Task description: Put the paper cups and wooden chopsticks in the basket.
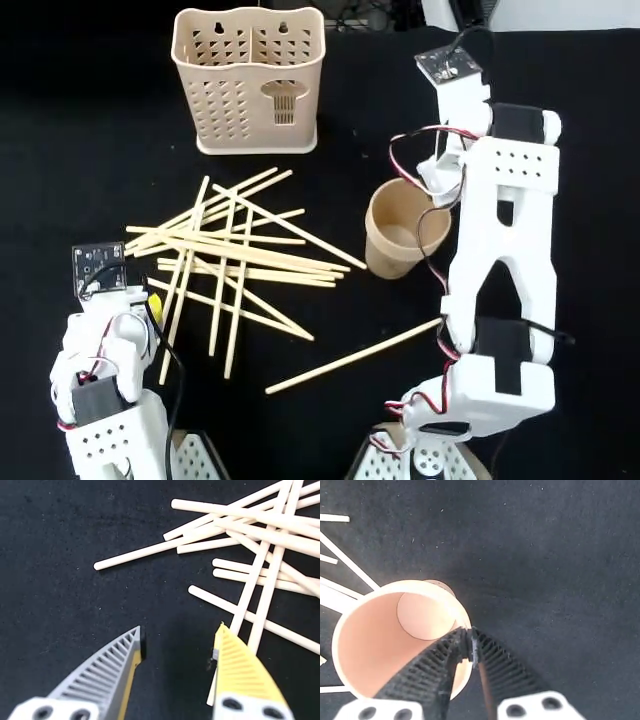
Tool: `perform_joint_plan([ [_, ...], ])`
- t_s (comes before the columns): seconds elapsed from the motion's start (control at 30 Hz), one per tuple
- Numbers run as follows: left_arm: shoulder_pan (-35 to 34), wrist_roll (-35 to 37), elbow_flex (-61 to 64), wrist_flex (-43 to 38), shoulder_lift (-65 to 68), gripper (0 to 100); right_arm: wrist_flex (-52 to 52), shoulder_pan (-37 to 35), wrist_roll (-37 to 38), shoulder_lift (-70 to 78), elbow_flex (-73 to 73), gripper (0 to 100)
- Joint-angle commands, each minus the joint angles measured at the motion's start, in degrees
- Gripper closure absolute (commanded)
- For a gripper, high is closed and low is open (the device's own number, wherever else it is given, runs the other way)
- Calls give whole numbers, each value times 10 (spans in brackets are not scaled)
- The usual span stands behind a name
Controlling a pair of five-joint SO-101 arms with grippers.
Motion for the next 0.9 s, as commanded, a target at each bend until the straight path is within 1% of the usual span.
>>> perform_joint_plan([
  [0.0,-1,4,10,3,-4,755,2,4,6,4,-29,986],
  [0.27,-1,4,10,3,-4,755,15,-17,5,-3,-32,986],
  [0.47,-1,4,10,3,-4,755,58,-18,5,-81,-94,986],
  [0.6,-1,4,10,3,-4,755,63,-18,7,-100,-79,985],
  [0.67,-1,4,10,3,-4,755,63,-18,9,-99,-58,956],
  [0.77,-1,4,10,3,-4,755,50,-18,15,-99,-25,847],
  [0.8,-1,4,10,3,-4,755,42,-18,25,-99,-18,812],
  [0.87,-1,4,10,3,-4,755,30,-18,49,-99,-7,776],
])
